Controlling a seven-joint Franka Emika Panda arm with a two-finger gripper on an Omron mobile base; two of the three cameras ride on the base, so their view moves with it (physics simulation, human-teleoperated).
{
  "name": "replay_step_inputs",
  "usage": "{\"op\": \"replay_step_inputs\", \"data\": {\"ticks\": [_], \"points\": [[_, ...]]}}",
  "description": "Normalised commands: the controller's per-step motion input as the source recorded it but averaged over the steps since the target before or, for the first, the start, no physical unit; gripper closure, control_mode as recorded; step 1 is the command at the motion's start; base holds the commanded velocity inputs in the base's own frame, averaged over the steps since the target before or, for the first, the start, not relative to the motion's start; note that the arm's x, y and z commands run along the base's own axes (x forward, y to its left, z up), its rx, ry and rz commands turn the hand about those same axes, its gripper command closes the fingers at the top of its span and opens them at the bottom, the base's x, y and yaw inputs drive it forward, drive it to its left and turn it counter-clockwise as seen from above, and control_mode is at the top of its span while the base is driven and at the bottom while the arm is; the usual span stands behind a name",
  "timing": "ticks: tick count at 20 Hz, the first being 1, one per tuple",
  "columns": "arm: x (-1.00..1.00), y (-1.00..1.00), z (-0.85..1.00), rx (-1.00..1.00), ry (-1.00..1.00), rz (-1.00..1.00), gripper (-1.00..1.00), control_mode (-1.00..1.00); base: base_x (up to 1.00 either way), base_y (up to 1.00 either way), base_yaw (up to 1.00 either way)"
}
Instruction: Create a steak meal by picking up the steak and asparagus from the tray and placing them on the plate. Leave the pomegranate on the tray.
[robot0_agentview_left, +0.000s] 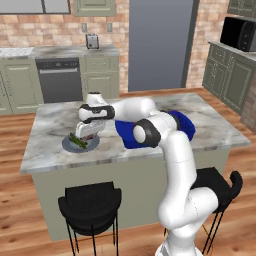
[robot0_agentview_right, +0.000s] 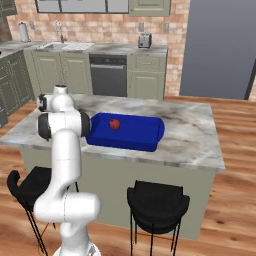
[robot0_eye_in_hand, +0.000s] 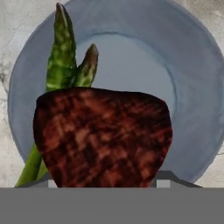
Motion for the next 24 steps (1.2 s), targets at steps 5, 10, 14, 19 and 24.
{"op": "replay_step_inputs", "data": {"ticks": [5, 10, 14, 19, 24], "points": [[0.18, 0.00, -0.19, 0.00, 0.00, 0.00, 1.00, -1.00, 0.00, 0.00, 0.00], [0.00, 0.00, -0.15, 0.00, -0.01, 0.00, -1.00, -1.00, 0.00, 0.00, 0.00], [0.00, 0.00, -0.02, 0.00, -0.02, 0.00, -1.00, -1.00, 0.00, 0.00, 0.00], [-0.04, 0.00, 0.00, 0.00, -0.03, 0.00, -1.00, -1.00, 0.00, 0.00, 0.00], [-0.14, 0.00, 0.00, 0.00, -0.02, 0.00, -1.00, -1.00, 0.00, 0.00, 0.00]]}}
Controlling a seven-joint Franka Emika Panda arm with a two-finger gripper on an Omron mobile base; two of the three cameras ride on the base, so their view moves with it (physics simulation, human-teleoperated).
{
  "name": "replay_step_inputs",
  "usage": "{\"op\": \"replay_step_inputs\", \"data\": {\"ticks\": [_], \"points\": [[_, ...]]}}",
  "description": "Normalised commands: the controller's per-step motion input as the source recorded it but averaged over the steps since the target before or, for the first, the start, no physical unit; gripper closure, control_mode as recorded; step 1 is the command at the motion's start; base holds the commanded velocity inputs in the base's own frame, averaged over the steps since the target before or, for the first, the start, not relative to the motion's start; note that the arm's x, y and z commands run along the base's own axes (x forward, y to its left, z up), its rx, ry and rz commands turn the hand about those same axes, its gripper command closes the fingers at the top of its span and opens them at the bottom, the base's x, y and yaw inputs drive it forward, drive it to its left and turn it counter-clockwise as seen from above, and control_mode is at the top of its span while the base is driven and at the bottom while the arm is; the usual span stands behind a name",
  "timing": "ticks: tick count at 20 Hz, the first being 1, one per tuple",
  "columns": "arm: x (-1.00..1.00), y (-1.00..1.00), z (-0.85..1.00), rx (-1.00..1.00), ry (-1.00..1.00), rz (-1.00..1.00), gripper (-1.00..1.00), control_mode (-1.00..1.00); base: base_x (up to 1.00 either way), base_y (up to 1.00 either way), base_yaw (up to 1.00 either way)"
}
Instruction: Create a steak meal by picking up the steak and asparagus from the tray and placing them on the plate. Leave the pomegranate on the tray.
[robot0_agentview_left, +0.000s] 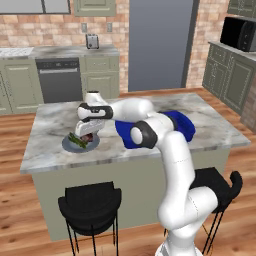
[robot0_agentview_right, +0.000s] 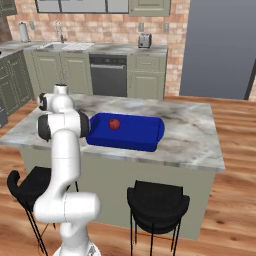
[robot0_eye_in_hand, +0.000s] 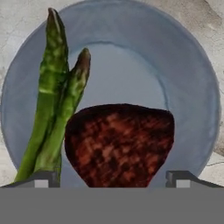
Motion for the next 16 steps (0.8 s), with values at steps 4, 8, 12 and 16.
{"op": "replay_step_inputs", "data": {"ticks": [4, 8, 12, 16], "points": [[-0.43, 0.00, 0.26, 0.00, -0.06, 0.00, -1.00, -1.00, 0.00, 0.00, 0.00], [-0.72, -0.07, 0.43, 0.00, -0.14, 0.00, -1.00, -1.00, 0.00, 0.00, 0.00], [-0.89, -0.22, 0.35, 0.00, -0.18, 0.00, -1.00, -1.00, 0.00, 0.00, 0.00], [-0.83, -0.41, 0.47, 0.00, -0.18, -0.02, -1.00, -1.00, 0.00, 0.00, 0.00]]}}
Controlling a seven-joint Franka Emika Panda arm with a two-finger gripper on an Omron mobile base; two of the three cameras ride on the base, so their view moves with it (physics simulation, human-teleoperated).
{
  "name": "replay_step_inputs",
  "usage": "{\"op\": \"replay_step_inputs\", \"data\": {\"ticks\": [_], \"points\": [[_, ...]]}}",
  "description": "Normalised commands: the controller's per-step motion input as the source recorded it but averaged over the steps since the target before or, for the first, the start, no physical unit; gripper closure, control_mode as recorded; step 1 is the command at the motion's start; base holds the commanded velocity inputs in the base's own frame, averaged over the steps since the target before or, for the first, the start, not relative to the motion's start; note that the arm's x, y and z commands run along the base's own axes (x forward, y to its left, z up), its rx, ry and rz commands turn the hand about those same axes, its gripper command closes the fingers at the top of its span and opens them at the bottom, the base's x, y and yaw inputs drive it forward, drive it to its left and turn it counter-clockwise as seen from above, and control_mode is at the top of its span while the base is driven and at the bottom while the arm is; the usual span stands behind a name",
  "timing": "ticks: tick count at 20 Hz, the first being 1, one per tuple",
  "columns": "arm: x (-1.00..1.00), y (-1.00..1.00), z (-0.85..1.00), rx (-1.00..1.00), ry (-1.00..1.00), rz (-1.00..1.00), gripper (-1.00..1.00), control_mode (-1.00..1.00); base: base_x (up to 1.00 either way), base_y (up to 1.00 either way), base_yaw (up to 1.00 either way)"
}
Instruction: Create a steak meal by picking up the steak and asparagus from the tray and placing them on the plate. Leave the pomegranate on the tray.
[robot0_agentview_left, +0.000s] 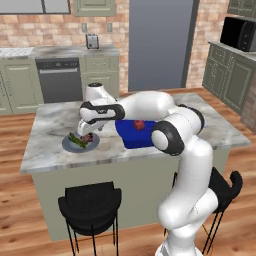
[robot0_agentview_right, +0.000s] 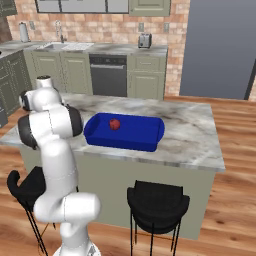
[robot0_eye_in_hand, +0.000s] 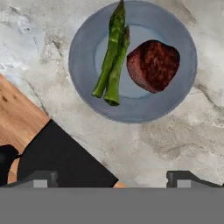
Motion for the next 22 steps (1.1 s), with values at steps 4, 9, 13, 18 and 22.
{"op": "replay_step_inputs", "data": {"ticks": [4, 9, 13, 18, 22], "points": [[-0.45, -0.43, 0.77, 0.00, -0.21, 0.00, -1.00, -1.00, 0.00, 0.00, 0.00], [-0.36, -0.50, 0.48, 0.00, -0.16, 0.01, -1.00, -1.00, 0.00, 0.00, 0.00], [-0.29, -0.78, 0.00, 0.04, -0.02, 0.05, -1.00, -1.00, 0.00, 0.00, 0.00], [-0.36, -0.81, 0.00, 0.05, 0.00, 0.06, -1.00, -1.00, 0.00, 0.00, 0.00], [-0.24, -0.79, 0.00, 0.08, 0.00, 0.03, -1.00, -1.00, 0.00, 0.00, 0.00]]}}
